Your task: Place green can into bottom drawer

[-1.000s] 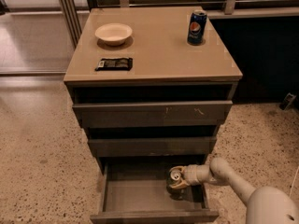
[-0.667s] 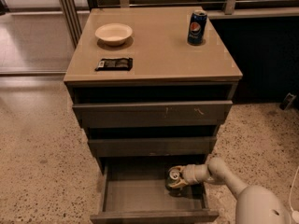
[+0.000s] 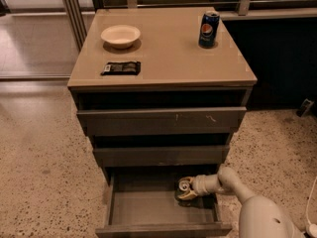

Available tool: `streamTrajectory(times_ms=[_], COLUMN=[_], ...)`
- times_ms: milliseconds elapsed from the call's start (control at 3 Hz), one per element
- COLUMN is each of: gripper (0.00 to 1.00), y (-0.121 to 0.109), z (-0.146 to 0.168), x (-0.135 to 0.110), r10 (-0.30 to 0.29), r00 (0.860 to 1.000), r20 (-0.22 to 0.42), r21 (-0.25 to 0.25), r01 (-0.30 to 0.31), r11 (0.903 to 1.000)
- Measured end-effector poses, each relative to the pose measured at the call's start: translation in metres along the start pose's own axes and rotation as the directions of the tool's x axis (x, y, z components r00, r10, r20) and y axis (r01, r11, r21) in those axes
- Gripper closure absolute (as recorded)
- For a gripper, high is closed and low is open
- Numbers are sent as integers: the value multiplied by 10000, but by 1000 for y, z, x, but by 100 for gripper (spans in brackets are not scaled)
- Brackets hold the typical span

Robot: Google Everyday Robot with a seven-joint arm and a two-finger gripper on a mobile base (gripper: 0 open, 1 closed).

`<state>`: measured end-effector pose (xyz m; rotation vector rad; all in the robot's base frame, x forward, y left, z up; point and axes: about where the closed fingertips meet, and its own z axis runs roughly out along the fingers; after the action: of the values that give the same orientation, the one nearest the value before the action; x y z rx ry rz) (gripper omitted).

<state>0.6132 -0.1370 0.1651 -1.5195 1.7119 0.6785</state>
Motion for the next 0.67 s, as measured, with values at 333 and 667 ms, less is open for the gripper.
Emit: streamTrajectory(times_ms=[333, 667], gripper=[81, 59], y=[0, 0], z=[0, 0], x=[0, 0], r10=[-2, -2], r00=[10000, 10000], r20=[-3, -3], r21=[8, 8], r01=[2, 2], r11=[10000, 10000])
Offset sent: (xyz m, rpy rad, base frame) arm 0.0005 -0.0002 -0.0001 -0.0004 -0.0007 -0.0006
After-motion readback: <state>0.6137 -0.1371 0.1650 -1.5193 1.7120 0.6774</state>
